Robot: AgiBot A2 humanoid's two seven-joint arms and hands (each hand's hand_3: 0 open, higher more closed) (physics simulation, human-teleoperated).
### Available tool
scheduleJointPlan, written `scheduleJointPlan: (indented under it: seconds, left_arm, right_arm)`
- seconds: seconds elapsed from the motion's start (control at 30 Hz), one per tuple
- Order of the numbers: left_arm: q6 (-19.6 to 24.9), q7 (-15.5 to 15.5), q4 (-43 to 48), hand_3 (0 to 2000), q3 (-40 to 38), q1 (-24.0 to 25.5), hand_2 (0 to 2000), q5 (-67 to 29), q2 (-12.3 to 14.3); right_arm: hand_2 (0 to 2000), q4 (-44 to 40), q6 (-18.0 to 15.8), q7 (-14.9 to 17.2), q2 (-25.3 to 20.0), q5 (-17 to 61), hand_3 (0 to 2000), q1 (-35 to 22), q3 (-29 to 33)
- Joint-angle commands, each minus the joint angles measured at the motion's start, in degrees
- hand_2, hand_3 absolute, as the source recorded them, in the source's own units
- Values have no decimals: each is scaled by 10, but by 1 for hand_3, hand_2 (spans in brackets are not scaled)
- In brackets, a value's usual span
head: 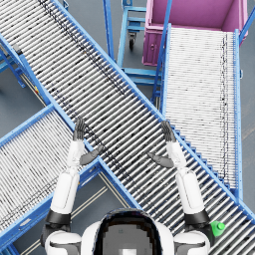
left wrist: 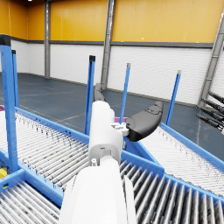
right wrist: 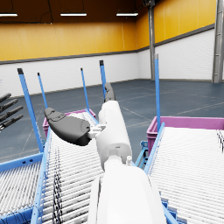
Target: Pick up the oil and place it on the left assembly line, put the cola on the right, and keep Sprite still
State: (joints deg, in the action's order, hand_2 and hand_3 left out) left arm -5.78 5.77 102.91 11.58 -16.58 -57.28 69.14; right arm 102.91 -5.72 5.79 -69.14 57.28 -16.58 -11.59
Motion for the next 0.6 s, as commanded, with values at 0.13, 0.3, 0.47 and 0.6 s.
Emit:
scheduleJointPlan:
  seconds: [0.13, 0.3, 0.47, 0.6]
  left_arm:
    - [0, 0, 0, 0, 0, 0, 0, 0, 0]
    - [0, 0, 0, 0, 0, 0, 0, 0, 0]
    - [0, 0, 0, 0, 0, 0, 0, 0, 0]
    - [0, 0, 0, 0, 0, 0, 0, 0, 0]
  right_arm:
    - [0, 0, 0, 0, 0, 0, 0, 0, 0]
    - [0, 0, 0, 0, 0, 0, 0, 0, 0]
    - [0, 0, 0, 0, 0, 0, 0, 0, 0]
    - [0, 0, 0, 0, 0, 0, 0, 0, 0]
